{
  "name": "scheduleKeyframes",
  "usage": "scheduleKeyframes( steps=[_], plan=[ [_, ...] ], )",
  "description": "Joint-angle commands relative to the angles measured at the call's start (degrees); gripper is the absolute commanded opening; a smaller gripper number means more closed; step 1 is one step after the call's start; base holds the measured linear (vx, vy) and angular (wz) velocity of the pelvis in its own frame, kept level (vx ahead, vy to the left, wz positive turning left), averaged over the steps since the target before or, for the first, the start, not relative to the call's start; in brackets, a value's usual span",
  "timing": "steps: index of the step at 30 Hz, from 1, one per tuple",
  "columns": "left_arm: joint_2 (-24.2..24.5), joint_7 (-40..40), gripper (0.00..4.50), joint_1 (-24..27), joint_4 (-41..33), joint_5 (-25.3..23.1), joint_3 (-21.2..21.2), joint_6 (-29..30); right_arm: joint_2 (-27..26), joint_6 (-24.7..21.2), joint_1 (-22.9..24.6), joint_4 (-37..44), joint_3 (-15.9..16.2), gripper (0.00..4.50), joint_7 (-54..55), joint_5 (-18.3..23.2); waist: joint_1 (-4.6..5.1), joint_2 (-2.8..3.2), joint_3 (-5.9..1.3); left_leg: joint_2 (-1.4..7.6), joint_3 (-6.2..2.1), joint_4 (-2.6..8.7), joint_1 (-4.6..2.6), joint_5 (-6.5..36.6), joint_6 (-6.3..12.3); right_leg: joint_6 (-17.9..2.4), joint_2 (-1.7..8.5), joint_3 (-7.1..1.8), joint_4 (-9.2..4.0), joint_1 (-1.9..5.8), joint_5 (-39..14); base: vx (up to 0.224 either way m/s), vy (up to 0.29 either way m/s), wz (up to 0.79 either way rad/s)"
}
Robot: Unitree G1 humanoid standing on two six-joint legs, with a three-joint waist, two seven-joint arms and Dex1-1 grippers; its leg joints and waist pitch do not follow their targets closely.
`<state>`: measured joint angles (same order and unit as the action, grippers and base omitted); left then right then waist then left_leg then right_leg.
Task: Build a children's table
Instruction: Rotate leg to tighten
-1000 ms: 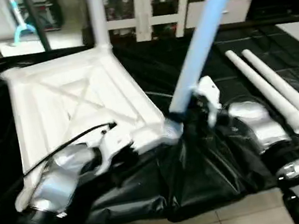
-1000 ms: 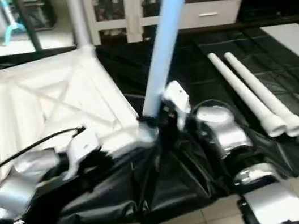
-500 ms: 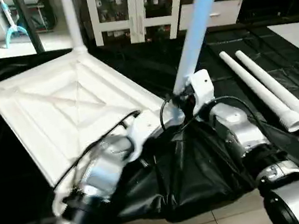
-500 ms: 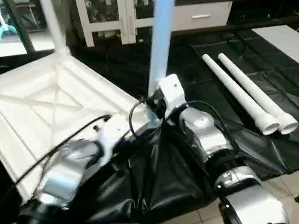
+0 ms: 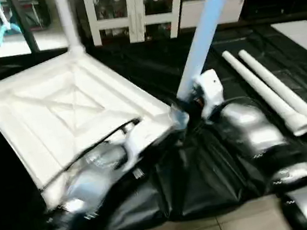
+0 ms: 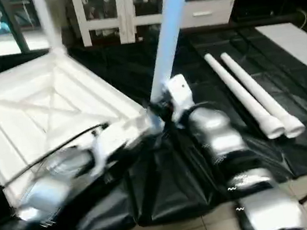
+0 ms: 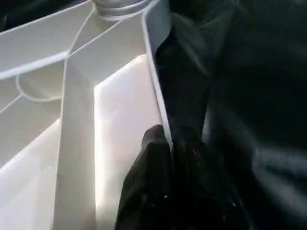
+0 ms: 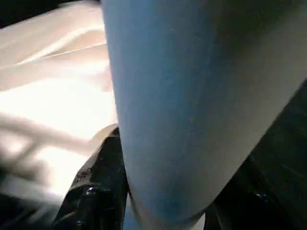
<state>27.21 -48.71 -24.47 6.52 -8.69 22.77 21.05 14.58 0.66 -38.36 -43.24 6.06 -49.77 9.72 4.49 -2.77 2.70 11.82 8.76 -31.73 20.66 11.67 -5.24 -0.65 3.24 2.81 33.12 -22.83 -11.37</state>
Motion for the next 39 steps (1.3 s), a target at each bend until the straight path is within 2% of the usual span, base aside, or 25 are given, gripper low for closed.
scheduleKeyframes(
  steps=[1,2,3,4,5,6,8,9,10,12,18,21,23,24,26,28,30,31,32,35,39],
  plan=[
    [2.4,-7.4,0.0,1.8,-1.9,1.0,2.7,-4.7,3.7,-7.2,3.6,-5.2,7.5,1.84,-11.7,-3.2,-0.21,1.58,-0.98,1.88,0.27,4.45,0.22,18.9,1.82,-11.5,3.28,-2.34,-4.47,1.0,-11.8,0.063,-0.005,0.02],
    [2.8,-7.6,0.0,1.8,-1.8,1.1,2.5,-4.9,4.3,-7.0,3.5,-5.3,7.8,1.84,-12.8,-3.5,-0.23,1.63,-1.01,1.95,0.39,4.36,0.12,17.7,2.05,-12.2,3.25,-2.34,-4.21,1.08,-10.0,0.063,-0.005,0.02],
    [3.2,-7.9,0.0,1.9,-1.7,1.1,2.3,-5.1,5.1,-6.9,3.3,-5.4,8.3,1.84,-14.3,-3.8,-0.38,1.69,-1.18,2.01,0.72,4.1,0.02,14.2,2.44,-13.7,3.23,-2.38,-3.68,1.38,-5.3,0.067,0.011,0.0],
    [4.2,-9.0,0.0,2.1,-1.9,1.7,1.8,-5.9,7.0,-6.0,3.0,-5.8,9.5,1.84,-18.1,-4.7,-0.49,1.21,-1.23,2.03,0.86,3.92,0.16,10.3,3.23,-15.0,3.22,-2.33,-2.93,1.86,-0.9,0.057,0.027,-0.04],
    [5.0,-9.9,0.0,2.3,-2.0,2.2,1.5,-6.1,8.4,-5.1,2.7,-6.3,10.5,1.84,-21.0,-5.7,-0.54,1.13,-1.27,1.96,1.07,3.72,0.06,8.8,3.84,-15.4,3.15,-2.32,-2.8,1.94,1.0,0.057,0.027,-0.04],
    [5.0,-9.9,0.0,2.3,-2.0,2.2,1.5,-6.1,8.4,-5.1,2.7,-6.3,10.5,1.84,-21.0,-5.7,-0.7,1.22,-1.29,1.87,1.44,3.37,-0.28,6.2,5.15,-16.3,3.15,-2.44,-2.49,1.94,4.5,0.065,0.029,-0.02],
    [6.4,-11.3,0.0,2.7,-2.5,3.0,1.2,-6.9,10.6,-3.2,2.3,-7.4,12.1,1.84,-25.6,-7.7,-1.23,0.97,-1.25,1.76,1.78,3.02,-0.55,2.9,7.23,-17.4,3.28,-2.65,-2.09,2.18,8.0,0.074,0.016,-0.01],
    [7.1,-11.8,0.0,3.0,-2.4,3.6,1.0,-8.1,11.3,-3.1,2.2,-7.8,12.3,1.84,-27.4,-8.1,-1.29,0.73,-1.17,1.75,1.91,2.97,-0.61,2.9,7.69,-17.4,3.27,-2.68,-2.15,2.17,8.0,0.0,0.0,0.0],
    [7.1,-11.9,0.0,3.0,-2.4,3.7,1.0,-8.1,11.3,-3.1,2.2,-7.8,12.3,1.84,-27.6,-8.2,-1.57,0.85,-1.17,1.82,1.99,2.95,-0.89,3.3,8.14,-17.5,3.32,-2.71,-2.17,2.1,7.0,0.0,0.0,0.0],
    [7.8,-13.1,0.0,3.5,-2.8,5.0,0.5,-9.3,11.8,-3.5,2.2,-8.0,12.3,1.84,-29.6,-7.9,-1.8,0.78,-1.09,1.89,2.02,2.96,-0.97,3.1,8.28,-17.6,3.34,-2.75,-2.15,2.1,5.8,0.0,0.0,0.0],
    [7.9,-14.9,0.0,4.2,-4.2,7.1,0.0,-8.7,11.4,-6.6,2.3,-9.8,11.6,1.84,-33.9,-5.2,-2.03,0.71,-0.86,1.9,2.06,2.98,-1.11,4.3,7.1,-17.3,3.33,-2.84,-2.17,2.15,3.2,0.0,0.0,0.0],
    [7.8,-15.0,0.0,4.1,-4.5,8.4,-0.7,-8.7,10.2,-7.6,-0.5,-11.9,7.7,1.84,-33.4,-1.9,-2.53,0.93,-0.67,2.09,2.12,3.04,-1.26,6.3,6.69,-17.6,3.32,-2.87,-2.33,1.93,0.6,0.0,0.0,0.0],
    [7.7,-14.2,0.0,3.7,-4.2,8.5,-1.1,-8.7,9.5,-8.1,-1.8,-12.2,4.7,1.84,-31.8,0.8,-2.83,0.91,-0.59,2.1,2.14,3.01,-1.23,6.3,5.67,-17.3,3.37,-2.95,-2.13,1.94,0.1,0.0,0.0,0.0],
    [7.7,-14.1,0.0,3.7,-4.2,8.4,-1.2,-8.8,9.5,-8.3,-1.9,-12.2,4.4,1.84,-31.8,1.2,-2.83,0.88,-0.6,2.09,2.15,2.98,-1.19,6.1,5.5,-17.3,3.35,-2.93,-2.08,1.98,0.2,0.0,0.0,0.0],
    [7.5,-13.2,0.0,3.4,-3.2,8.2,-1.3,-9.5,9.2,-9.7,-1.8,-11.0,1.2,1.84,-30.8,4.6,-2.88,0.87,-0.38,2.2,2.17,3.04,-1.26,7.1,4.69,-17.3,3.29,-2.9,-2.1,1.81,-0.7,0.0,0.0,0.0],
    [7.4,-13.2,0.0,3.4,-3.1,8.2,-1.2,-9.6,9.6,-7.9,-0.3,-10.0,2.1,1.84,-31.1,3.6,-2.85,0.62,-0.33,2.16,2.21,2.95,-1.12,8.1,4.17,-16.9,3.37,-2.97,-2.12,1.87,-2.2,0.0,0.0,0.0],
    [7.3,-13.2,0.0,3.4,-3.1,8.2,-1.3,-9.6,9.7,-7.5,-0.1,-9.9,2.3,1.84,-31.2,3.3,-2.89,0.63,-0.35,2.13,2.28,2.88,-1.19,7.7,4.15,-16.7,3.35,-3.01,-2.09,1.84,-2.4,0.0,0.0,0.0],
    [7.1,-13.1,0.0,3.4,-3.2,8.0,-1.4,-9.7,9.9,-4.5,1.7,-8.8,4.0,1.84,-32.1,1.4,-2.95,0.79,-0.38,2.13,2.44,2.76,-1.24,6.6,4.34,-16.8,3.35,-3.03,-2.01,1.84,-1.4,0.0,0.0,0.0],
    [7.0,-13.1,0.0,3.5,-3.2,8.0,-1.4,-9.7,9.9,-3.5,2.1,-8.6,4.4,1.84,-32.4,0.8,-3.0,0.79,-0.38,2.18,2.51,2.72,-1.27,6.2,4.44,-16.8,3.35,-3.02,-1.95,1.77,-0.8,0.0,0.0,0.0],
    [6.9,-13.0,0.0,3.4,-3.2,7.8,-1.2,-9.6,9.6,-2.6,2.6,-8.4,5.2,1.84,-32.8,0.0,-3.05,0.85,-0.49,2.14,2.8,2.6,-1.4,4.0,5.14,-17.3,3.07,-2.95,-1.56,1.85,3.0,0.0,0.0,0.0],
    [7.2,-13.2,0.0,3.5,-3.4,7.6,-1.0,-9.5,9.2,-2.0,3.1,-9.3,6.0,1.84,-31.5,-1.3,-3.13,0.75,-0.42,2.15,2.9,2.59,-1.39,4.9,5.35,-17.3,3.18,-2.97,-1.62,1.83,2.4,0.0,0.0,0.0]
  ],
)
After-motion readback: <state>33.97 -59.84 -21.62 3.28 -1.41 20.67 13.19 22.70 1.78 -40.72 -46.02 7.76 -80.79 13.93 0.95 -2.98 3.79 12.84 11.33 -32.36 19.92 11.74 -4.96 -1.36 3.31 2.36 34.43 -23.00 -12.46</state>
